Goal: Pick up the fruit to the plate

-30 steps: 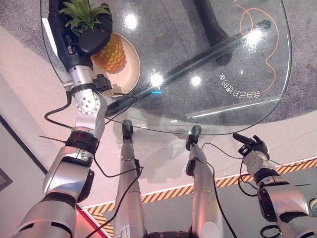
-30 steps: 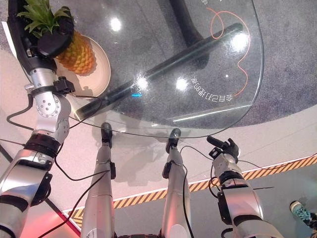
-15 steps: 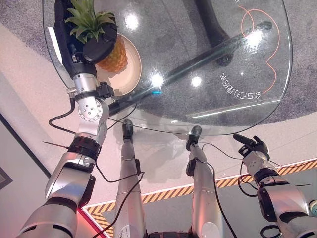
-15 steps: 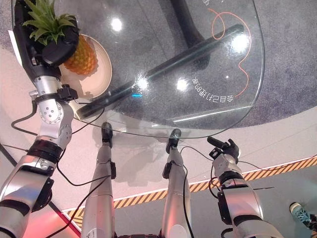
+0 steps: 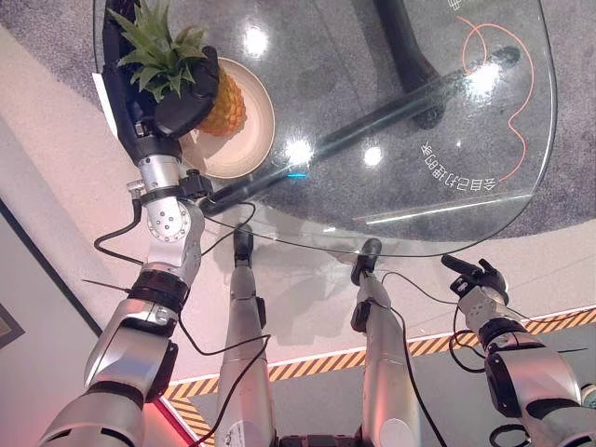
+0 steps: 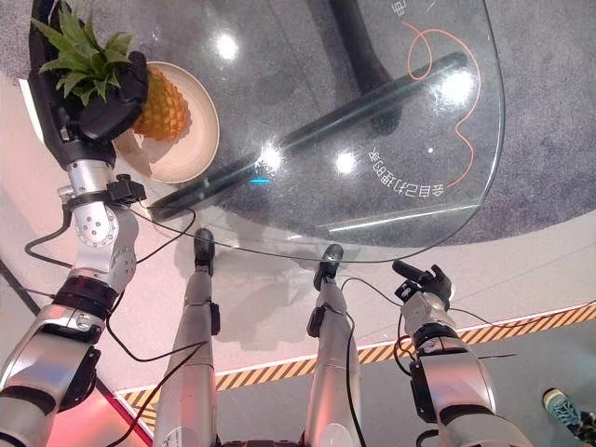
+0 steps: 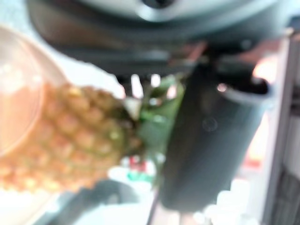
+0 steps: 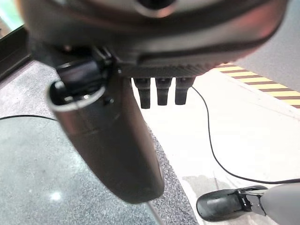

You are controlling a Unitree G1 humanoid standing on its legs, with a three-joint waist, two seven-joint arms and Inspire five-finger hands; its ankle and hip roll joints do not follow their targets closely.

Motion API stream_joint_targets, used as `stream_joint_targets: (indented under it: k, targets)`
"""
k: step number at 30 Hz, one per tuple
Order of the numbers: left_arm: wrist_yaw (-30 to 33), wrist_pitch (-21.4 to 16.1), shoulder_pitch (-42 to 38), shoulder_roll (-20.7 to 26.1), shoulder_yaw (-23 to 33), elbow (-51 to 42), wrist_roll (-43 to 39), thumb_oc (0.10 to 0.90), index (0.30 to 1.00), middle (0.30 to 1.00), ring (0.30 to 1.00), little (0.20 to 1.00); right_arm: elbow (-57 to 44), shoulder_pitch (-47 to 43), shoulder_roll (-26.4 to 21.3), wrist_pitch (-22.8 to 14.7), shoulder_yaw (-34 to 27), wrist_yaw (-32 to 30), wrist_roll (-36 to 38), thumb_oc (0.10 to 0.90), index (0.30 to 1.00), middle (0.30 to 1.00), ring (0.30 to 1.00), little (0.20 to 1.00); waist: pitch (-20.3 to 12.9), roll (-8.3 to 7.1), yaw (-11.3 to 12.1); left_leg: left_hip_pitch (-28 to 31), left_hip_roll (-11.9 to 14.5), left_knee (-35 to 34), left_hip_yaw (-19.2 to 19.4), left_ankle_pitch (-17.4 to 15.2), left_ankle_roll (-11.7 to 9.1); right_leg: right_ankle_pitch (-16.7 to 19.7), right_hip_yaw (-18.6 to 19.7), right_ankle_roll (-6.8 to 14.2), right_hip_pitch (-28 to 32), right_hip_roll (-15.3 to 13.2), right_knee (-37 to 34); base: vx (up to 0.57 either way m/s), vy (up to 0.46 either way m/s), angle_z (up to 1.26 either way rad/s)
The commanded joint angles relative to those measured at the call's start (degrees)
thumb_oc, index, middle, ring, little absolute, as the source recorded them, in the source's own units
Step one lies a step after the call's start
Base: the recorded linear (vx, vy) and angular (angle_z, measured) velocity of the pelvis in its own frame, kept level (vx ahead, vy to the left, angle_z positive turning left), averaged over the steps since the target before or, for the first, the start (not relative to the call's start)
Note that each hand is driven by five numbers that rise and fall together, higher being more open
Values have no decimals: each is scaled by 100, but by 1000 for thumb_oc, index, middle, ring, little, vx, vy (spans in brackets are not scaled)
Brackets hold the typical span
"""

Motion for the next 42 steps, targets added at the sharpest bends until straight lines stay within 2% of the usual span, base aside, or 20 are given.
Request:
stream_joint_targets:
  k: [1, 42]
  targets:
    - [9, -659, -199, -18, 511, -486, 19, 800, 900, 900, 900, 900, -92, 191, -366, -220, -147, -125, 62, 800, 900, 900, 900, 900, -144, 46, 201, -88, -217, 591, 80, -721, 582, -23, -219, -95, -35, -32, 67, 0, 0, 0]
    - [-232, -583, 622, -124, 549, -901, 107, 800, 900, 900, 900, 900, -132, 327, -447, -280, -261, -155, 143, 800, 900, 900, 900, 900, -144, 179, 357, -105, -256, 585, 19, -705, 599, -33, -318, -90, -41, -132, 103, 0, 0, 0]
